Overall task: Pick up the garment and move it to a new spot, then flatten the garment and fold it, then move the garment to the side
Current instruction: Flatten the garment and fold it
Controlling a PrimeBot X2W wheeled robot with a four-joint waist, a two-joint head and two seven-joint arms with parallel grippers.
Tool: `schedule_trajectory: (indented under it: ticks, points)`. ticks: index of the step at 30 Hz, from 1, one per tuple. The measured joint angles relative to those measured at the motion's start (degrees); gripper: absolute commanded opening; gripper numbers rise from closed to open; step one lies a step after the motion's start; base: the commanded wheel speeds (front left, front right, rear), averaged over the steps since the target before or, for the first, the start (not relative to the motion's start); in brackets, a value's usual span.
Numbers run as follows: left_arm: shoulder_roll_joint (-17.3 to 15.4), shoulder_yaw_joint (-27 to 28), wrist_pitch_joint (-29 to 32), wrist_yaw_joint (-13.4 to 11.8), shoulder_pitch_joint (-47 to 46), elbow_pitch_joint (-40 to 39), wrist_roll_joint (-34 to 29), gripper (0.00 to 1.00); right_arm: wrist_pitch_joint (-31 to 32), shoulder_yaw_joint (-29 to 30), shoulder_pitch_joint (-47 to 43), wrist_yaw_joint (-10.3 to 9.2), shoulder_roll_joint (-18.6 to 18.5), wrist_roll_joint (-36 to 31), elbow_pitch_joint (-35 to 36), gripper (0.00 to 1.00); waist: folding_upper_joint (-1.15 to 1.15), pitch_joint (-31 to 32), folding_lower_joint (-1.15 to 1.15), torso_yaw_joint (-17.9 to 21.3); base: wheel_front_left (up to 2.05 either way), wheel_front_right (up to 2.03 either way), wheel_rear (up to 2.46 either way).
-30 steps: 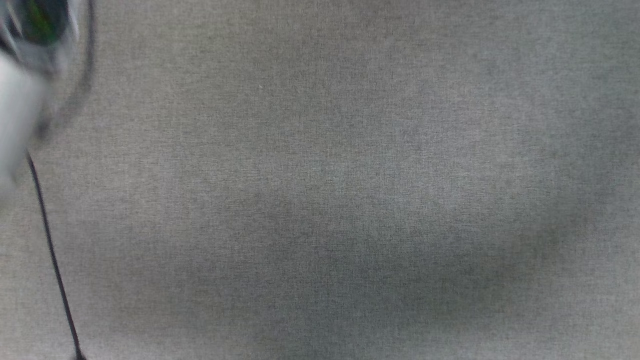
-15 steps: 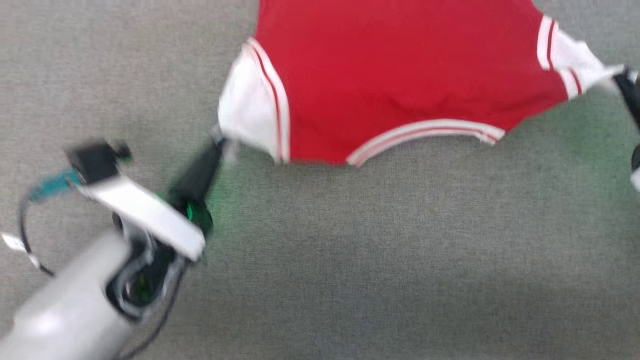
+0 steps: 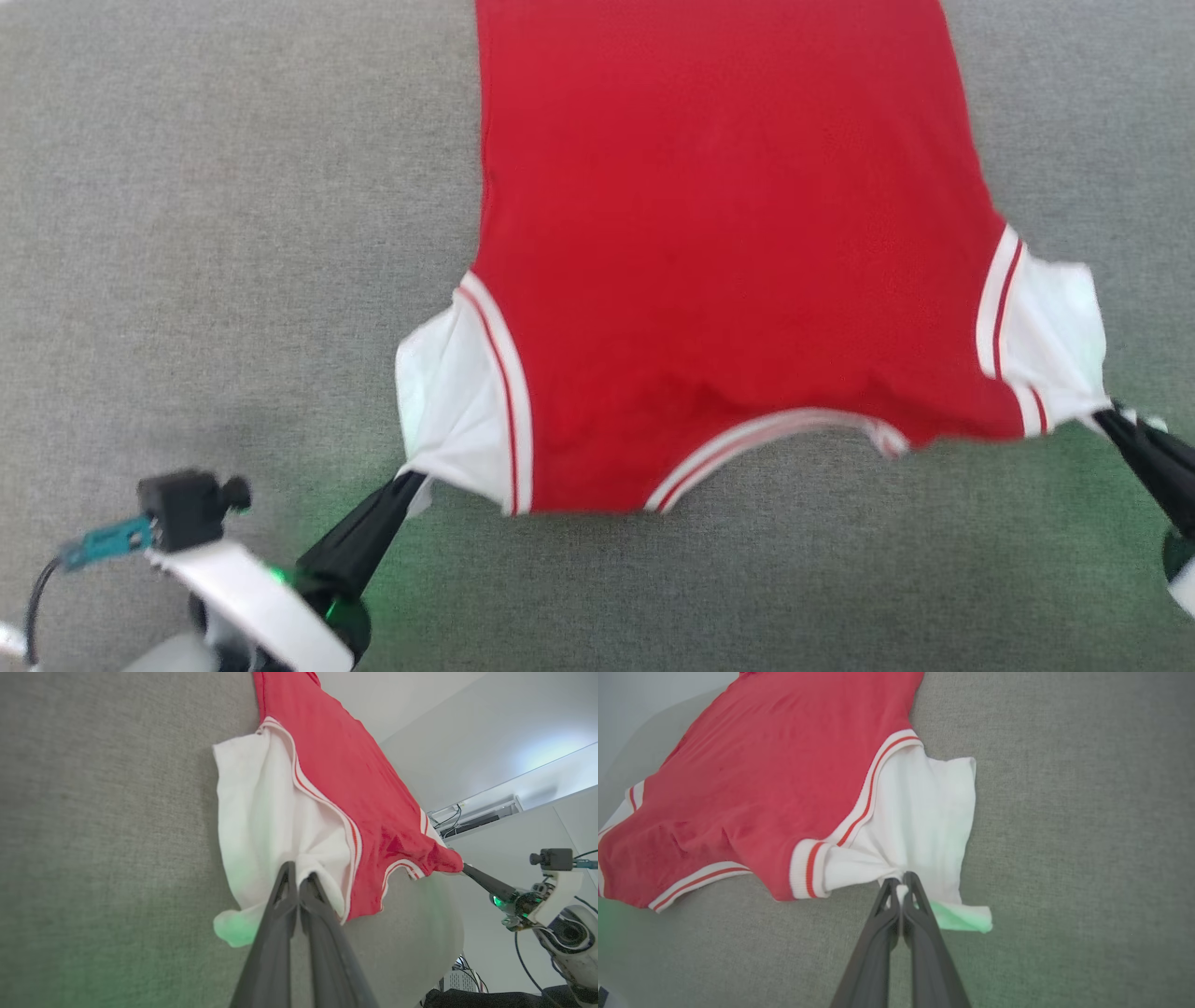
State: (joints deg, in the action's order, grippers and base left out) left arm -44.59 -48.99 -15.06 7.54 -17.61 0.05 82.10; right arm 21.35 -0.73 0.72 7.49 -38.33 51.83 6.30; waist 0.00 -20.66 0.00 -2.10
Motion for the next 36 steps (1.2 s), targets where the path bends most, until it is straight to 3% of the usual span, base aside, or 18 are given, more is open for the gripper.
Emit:
schedule_trajectory:
  ticks: [6,10,19,30,31,34,36]
  points:
    - [-3.68,5.22,-0.01,0.0,10.39,-7.79,-0.63,0.0,4.46,9.89,-10.7,0.0,3.9,0.57,8.66,0.0,0.0,0.77,0.0,0.59,0.0,0.0,0.0]
    - [-4.2,5.16,-0.01,0.0,12.28,-9.47,-1.51,0.0,7.19,11.94,-13.07,0.0,5.61,0.35,11.6,0.0,0.0,0.81,0.0,0.71,0.0,0.0,0.0]
    - [0.73,1.12,1.24,0.0,7.59,-3.57,-1.92,0.0,11.43,6.04,-9.2,0.0,7.15,-2.94,5.44,0.0,0.0,0.67,0.0,0.46,0.0,0.0,0.0]
    - [3.53,-3.93,1.41,0.0,3.75,4.13,-3.37,0.0,8.92,0.43,-5.33,0.01,6.62,-5.95,-2.04,0.0,0.0,-0.2,0.0,-0.43,0.0,0.0,0.0]
    - [3.5,-4.1,1.35,0.0,3.63,4.41,-3.37,0.0,8.46,0.1,-5.09,0.01,6.48,-6.13,-2.25,0.07,0.0,-0.23,0.0,-0.39,0.0,0.0,0.0]
    - [3.42,-4.47,0.96,0.0,3.48,4.57,-3.26,0.0,7.28,-0.79,-4.7,0.02,5.89,-7.24,-2.31,1.0,0.0,-0.3,0.0,-0.14,0.0,0.0,0.0]
    - [3.12,-4.55,0.77,0.0,3.48,4.45,-3.09,0.0,6.77,-0.77,-4.43,0.03,5.82,-8.16,-2.05,1.0,0.0,-0.28,0.0,0.21,0.0,0.0,0.0]
